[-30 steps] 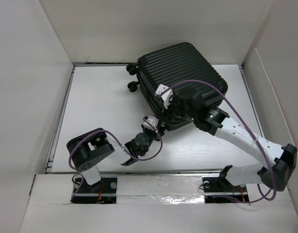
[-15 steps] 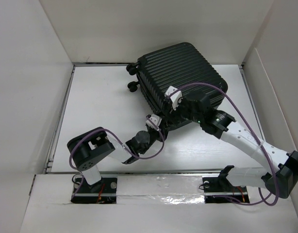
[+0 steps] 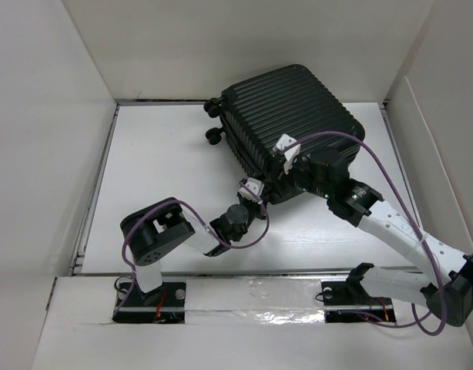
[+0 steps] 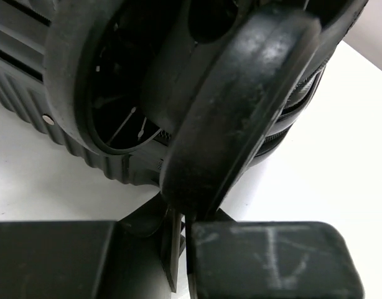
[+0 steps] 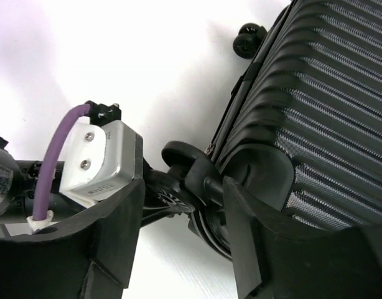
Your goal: Pack the luggage
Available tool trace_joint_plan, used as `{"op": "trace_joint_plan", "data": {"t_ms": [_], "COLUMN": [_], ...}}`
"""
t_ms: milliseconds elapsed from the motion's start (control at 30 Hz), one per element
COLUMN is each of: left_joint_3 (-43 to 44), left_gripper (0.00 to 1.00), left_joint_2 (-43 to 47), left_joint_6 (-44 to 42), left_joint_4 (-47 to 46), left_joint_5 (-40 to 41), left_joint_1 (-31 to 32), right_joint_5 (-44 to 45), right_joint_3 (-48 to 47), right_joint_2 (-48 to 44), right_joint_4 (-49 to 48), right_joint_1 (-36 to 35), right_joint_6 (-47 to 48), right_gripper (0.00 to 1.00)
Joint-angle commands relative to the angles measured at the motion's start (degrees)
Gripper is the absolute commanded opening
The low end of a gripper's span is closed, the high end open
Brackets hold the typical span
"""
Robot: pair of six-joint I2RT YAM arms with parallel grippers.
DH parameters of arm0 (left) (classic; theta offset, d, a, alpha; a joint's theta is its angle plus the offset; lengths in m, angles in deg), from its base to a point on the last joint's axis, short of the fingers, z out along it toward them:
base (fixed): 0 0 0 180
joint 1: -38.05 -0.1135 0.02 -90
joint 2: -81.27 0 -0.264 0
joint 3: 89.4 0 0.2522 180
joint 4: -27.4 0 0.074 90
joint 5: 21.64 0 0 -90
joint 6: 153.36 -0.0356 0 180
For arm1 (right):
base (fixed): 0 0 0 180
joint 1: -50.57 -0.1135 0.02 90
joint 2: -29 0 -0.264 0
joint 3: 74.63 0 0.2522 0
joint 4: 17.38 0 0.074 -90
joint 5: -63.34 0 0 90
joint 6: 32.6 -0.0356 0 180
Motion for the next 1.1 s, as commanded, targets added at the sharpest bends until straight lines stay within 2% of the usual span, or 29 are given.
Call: {"op": "trace_joint_plan", "data": {"t_ms": [0,133,200,267,300,400,667,800,1067], "left_joint_3": [1.2,0.4,-0.3,-1.2,-1.5,-2.9,-5.2,-6.6,-9.7], "left_gripper": [0.00,0.00,0.00,0.00,0.00,0.00,0.00,0.00,0.00], "left_joint_2": [1.7,3.4,4.3,5.3,5.5,5.9,6.0,6.3,7.7], "left_joint_6": [-2.3,-3.8,-4.5,-3.8,-3.6,-2.3,-0.6,-0.5,0.7], "left_joint_4": [-35.3,-36.3,-36.7,-36.1,-36.0,-35.9,-36.3,-36.0,-36.9], "left_joint_5": [6.0,5.9,5.2,4.6,4.0,3.1,2.3,1.5,0.6], "left_joint_1": [-0.7,-0.7,-0.7,-1.3,-1.8,-3.4,-7.0,-8.1,-11.4], "right_joint_5": [0.3,2.4,2.8,3.9,3.8,3.2,2.1,3.3,1.3], "right_joint_3": [1.3,1.2,0.2,-1.3,-2.0,-4.5,-9.4,-13.5,-23.2], "right_joint_2": [-1.3,-0.5,0.1,1.8,2.5,4.5,8.5,11.4,23.0], "right_joint_4": [-3.7,-3.6,-2.9,-0.8,0.6,4.6,7.0,9.9,14.4], "right_joint_1": [0.1,0.1,0.1,0.1,0.1,0.1,-0.6,-2.1,-2.7], "right_joint_6": [-1.5,-1.1,0.2,2.5,3.9,8.3,10.3,14.1,21.8], "right_gripper": [0.56,0.35,0.31,0.37,0.46,0.63,0.64,0.71,0.76]}}
